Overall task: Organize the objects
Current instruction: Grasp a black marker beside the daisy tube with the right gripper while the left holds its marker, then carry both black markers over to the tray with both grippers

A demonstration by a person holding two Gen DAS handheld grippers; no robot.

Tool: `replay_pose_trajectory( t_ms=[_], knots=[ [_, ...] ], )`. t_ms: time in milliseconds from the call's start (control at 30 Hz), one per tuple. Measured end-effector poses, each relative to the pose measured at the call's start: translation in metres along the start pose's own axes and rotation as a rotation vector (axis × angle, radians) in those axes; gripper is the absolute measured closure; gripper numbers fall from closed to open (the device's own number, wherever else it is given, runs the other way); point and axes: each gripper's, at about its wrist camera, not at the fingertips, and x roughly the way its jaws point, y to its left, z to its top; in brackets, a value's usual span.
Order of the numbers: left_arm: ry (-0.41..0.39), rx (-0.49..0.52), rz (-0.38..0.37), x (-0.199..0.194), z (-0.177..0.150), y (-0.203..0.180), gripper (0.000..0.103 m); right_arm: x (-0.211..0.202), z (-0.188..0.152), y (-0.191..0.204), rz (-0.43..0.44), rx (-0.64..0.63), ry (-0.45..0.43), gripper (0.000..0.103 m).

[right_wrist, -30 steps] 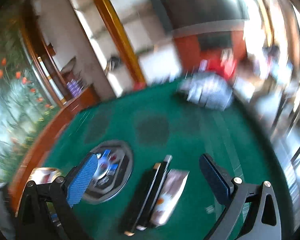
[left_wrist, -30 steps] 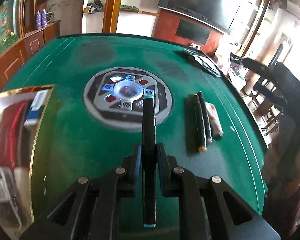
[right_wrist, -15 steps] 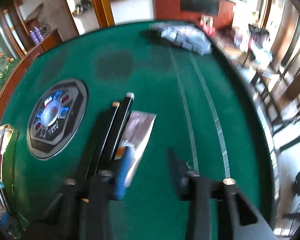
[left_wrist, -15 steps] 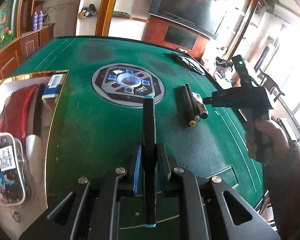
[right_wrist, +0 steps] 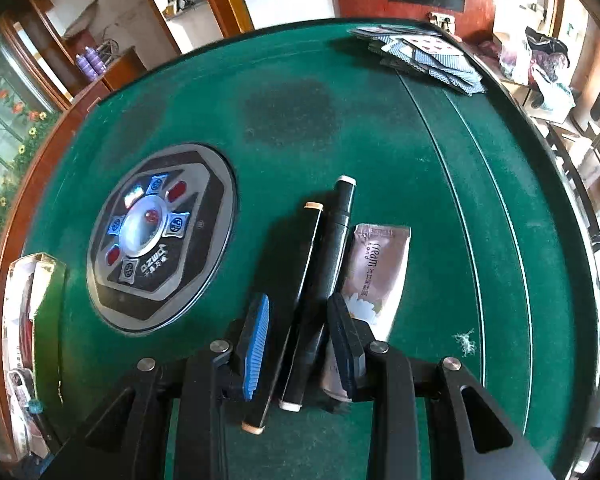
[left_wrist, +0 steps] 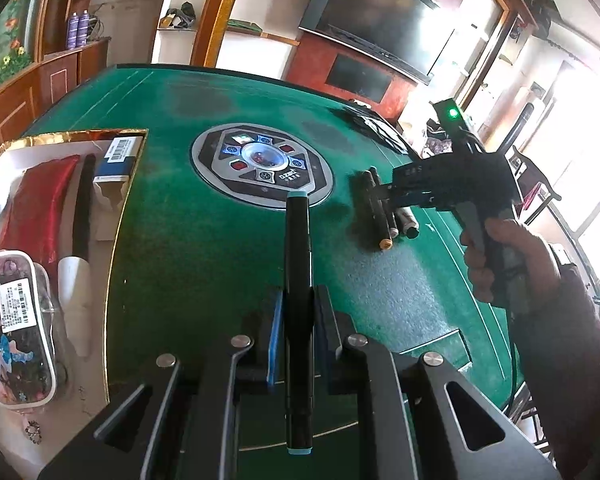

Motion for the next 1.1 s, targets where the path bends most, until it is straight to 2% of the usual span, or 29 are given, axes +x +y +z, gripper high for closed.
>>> replay_pose_trajectory(
  t_ms=[67,167,233,300,567,733,800,1000,1100],
  knots=[
    [0.003,-0.005,-0.005,0.001,0.0,0.002,0.088,-0.001,0.001,0.001,0.005,0.002,-0.002,0.07],
    [0.008,-0.012,-0.01,0.003,0.0,0.004,0.088,-0.014,0.001,0.008,0.018,-0.021,-0.059,0.07],
    [0.014,-0.019,-0.016,0.005,-0.001,0.005,0.088,-0.01,0.003,0.014,-0.076,-0.046,-0.048,0.07],
    [0.015,-0.019,-0.023,0.005,-0.002,0.005,0.088,-0.005,0.005,0.014,-0.12,-0.048,-0.033,0.07],
    [0.008,-0.003,-0.023,0.005,-0.003,0.004,0.088,-0.005,0.003,0.0,-0.084,0.03,-0.01,0.075],
    [0.021,-0.001,-0.036,0.008,-0.005,0.003,0.088,-0.005,0.004,-0.001,-0.144,0.039,-0.002,0.075],
    [0.026,0.004,-0.039,0.009,-0.006,0.001,0.088,0.003,0.002,0.0,-0.193,0.024,0.03,0.075],
    [0.044,0.011,-0.043,0.015,-0.01,-0.004,0.088,0.013,0.001,0.027,-0.264,-0.124,-0.015,0.074],
    [0.038,0.016,-0.042,0.014,-0.011,-0.005,0.088,0.015,0.0,0.026,-0.251,-0.15,-0.038,0.075]
  ],
)
